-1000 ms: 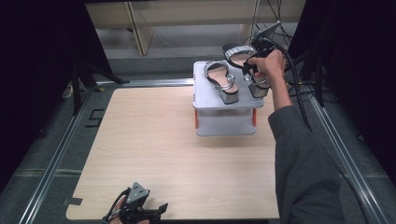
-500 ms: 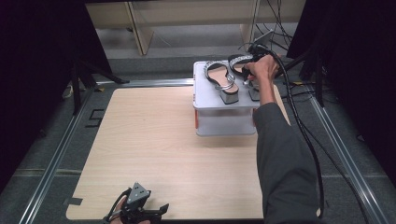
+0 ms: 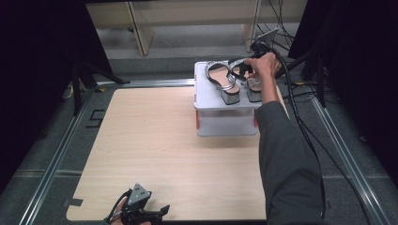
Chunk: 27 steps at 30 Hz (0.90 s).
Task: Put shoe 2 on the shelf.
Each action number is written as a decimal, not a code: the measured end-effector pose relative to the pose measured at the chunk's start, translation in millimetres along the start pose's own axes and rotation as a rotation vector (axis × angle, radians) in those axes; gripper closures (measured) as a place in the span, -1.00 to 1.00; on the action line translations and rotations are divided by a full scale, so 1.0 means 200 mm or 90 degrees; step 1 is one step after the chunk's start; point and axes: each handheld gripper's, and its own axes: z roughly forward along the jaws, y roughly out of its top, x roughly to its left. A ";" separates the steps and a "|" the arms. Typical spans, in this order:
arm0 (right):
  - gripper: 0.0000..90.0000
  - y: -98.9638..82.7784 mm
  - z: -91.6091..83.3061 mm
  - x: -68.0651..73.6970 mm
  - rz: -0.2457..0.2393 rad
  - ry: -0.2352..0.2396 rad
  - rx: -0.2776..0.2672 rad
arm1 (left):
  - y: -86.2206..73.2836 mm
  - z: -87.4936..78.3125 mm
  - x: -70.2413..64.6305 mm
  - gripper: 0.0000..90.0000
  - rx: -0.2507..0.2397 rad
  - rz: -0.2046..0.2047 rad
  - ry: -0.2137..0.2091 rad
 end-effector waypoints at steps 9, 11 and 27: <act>-0.33 0.00 -0.25 -0.10 -0.035 0.060 -0.076 | 0.00 -0.01 0.00 -0.63 0.004 -0.001 0.005; -0.34 -0.01 -0.29 -0.14 -0.038 0.064 -0.084 | 0.00 -0.01 -0.01 -0.63 0.005 -0.019 -0.001; -0.38 -0.24 -0.24 -0.58 -0.032 0.053 -0.062 | 0.00 0.00 0.01 -0.63 0.009 -0.025 0.005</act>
